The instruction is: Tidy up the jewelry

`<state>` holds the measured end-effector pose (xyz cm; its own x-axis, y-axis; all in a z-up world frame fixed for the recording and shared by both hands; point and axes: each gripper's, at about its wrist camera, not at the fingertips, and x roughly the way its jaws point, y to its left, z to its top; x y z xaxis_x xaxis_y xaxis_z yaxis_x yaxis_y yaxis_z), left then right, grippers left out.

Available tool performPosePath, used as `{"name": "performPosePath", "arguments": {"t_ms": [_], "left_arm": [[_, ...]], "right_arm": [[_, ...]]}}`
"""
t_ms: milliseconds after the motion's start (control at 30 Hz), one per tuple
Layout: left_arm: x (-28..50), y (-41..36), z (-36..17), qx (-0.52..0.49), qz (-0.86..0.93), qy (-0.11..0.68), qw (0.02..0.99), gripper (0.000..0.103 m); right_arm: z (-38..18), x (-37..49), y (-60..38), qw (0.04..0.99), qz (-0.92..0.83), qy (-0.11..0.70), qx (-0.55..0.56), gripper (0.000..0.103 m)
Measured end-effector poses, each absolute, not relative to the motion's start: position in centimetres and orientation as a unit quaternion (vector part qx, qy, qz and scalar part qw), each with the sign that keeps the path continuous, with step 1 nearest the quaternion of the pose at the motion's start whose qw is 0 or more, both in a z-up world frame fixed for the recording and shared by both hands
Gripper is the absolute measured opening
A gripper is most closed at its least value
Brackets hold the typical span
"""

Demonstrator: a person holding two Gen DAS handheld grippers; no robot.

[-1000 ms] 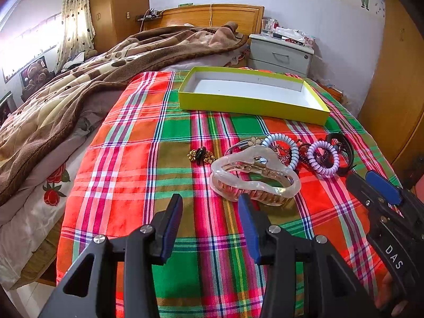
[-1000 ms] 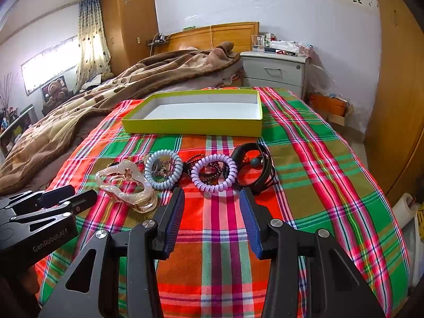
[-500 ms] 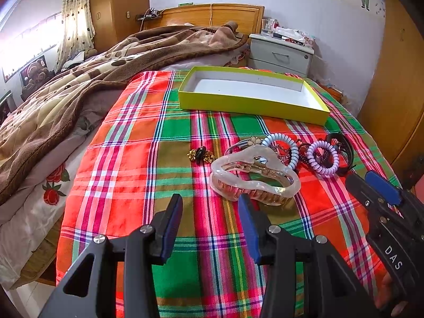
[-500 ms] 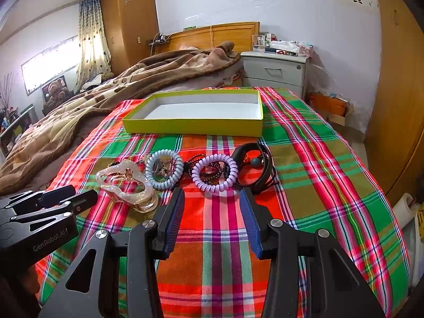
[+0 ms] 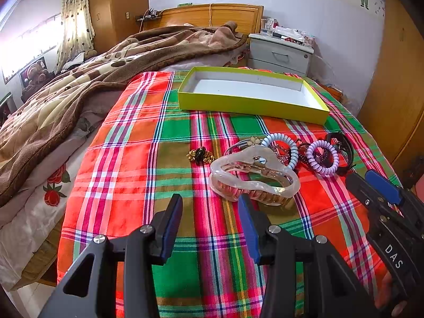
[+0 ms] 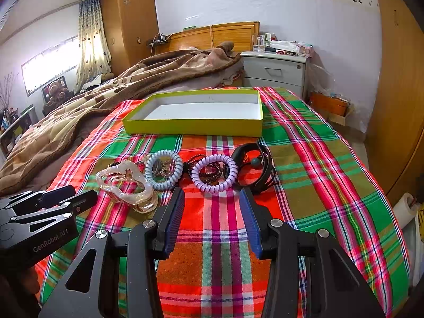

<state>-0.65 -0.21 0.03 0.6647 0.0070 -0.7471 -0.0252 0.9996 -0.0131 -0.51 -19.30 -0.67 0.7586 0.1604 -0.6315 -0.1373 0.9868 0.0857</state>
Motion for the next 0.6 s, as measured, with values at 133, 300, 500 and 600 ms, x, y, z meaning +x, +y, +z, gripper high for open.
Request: {"name": "performPosePath", "arguments": {"t_ms": [133,300,500,600], "left_arm": [[-0.6,-0.26,0.03,-0.01,0.008,0.409,0.913,0.045],[-0.57,-0.28,-0.08,-0.011,0.007,0.411,0.912,0.045],[-0.52,-0.25,-0.06,-0.01,0.006,0.411,0.911,0.045],[-0.43,-0.28,-0.09,-0.012,0.003,0.412,0.911,0.045]], "right_arm": [[-0.66,-0.49,-19.34,0.938,0.079,0.338,0.017,0.044],[-0.62,-0.47,-19.43,0.937,0.079,0.339,0.018,0.044],[-0.54,-0.35,-19.5,0.938,0.079,0.338,0.018,0.044],[-0.54,-0.31,-19.57,0.938,0.079,0.338,0.02,0.044]]}}
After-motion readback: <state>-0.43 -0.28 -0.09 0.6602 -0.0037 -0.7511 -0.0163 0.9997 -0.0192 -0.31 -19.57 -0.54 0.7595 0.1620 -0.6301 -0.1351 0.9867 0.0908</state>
